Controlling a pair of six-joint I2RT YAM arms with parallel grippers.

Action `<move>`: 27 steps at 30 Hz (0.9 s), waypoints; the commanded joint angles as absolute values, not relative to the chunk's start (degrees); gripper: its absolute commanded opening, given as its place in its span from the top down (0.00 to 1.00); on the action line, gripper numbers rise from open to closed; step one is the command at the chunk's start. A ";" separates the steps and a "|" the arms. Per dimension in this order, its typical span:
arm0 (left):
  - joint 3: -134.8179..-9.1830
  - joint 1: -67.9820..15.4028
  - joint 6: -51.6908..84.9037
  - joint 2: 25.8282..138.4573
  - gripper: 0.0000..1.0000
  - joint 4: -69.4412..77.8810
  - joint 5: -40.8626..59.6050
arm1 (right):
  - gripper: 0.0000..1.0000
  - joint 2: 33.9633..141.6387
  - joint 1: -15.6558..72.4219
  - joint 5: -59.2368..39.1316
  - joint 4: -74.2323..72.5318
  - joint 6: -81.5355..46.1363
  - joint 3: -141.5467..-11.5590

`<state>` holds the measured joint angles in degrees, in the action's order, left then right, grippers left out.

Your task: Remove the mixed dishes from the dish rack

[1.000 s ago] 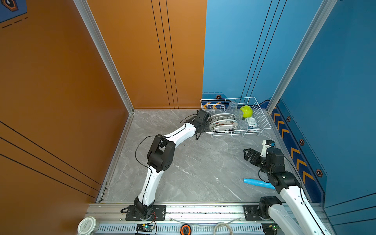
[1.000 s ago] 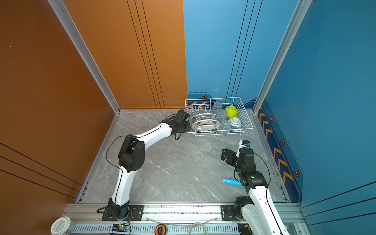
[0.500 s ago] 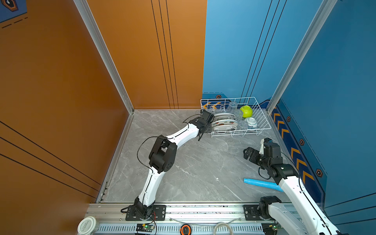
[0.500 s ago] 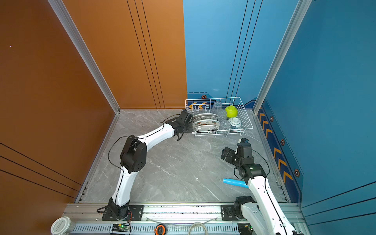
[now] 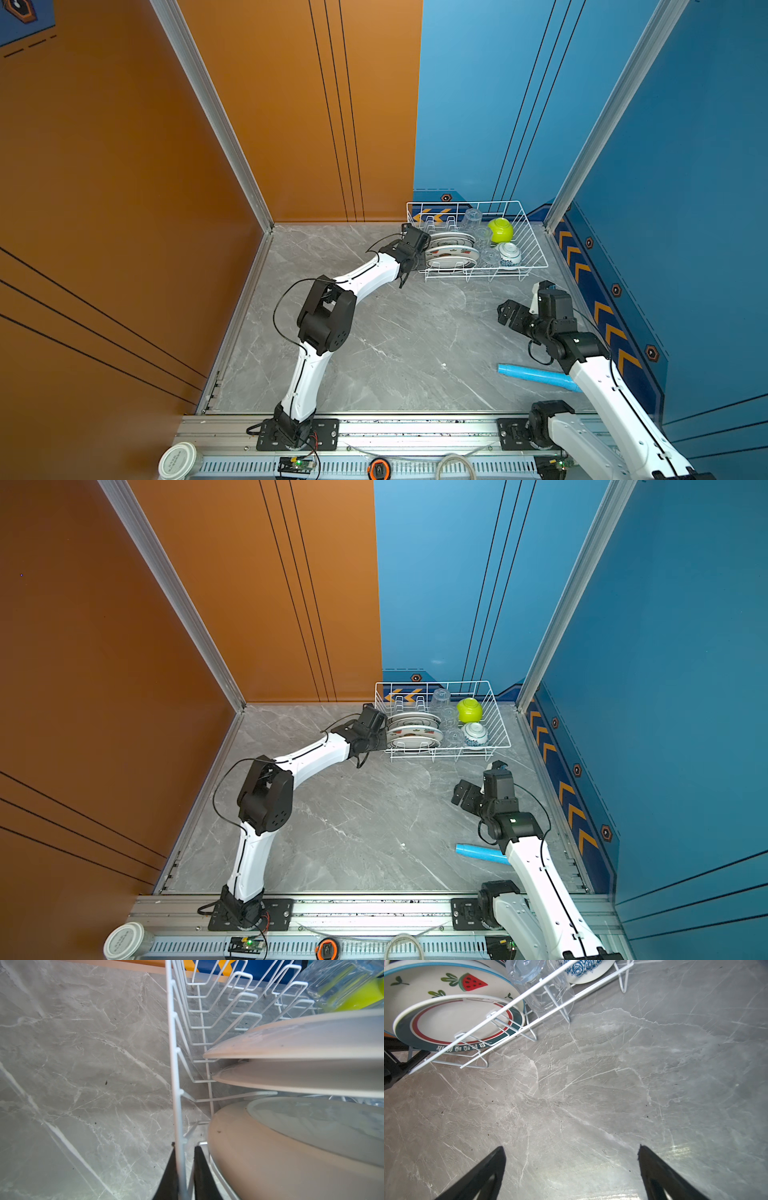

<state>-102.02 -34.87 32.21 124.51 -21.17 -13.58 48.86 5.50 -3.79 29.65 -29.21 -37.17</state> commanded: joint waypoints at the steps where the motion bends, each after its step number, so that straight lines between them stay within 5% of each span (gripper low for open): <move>1: -96.11 -33.71 27.30 124.68 0.91 -34.47 -17.91 | 0.00 49.46 5.19 -2.71 31.64 -27.86 -39.15; 27: -70.16 -42.38 29.96 103.96 0.97 -34.84 -20.36 | 0.00 53.54 8.01 -5.03 31.55 -28.01 -41.79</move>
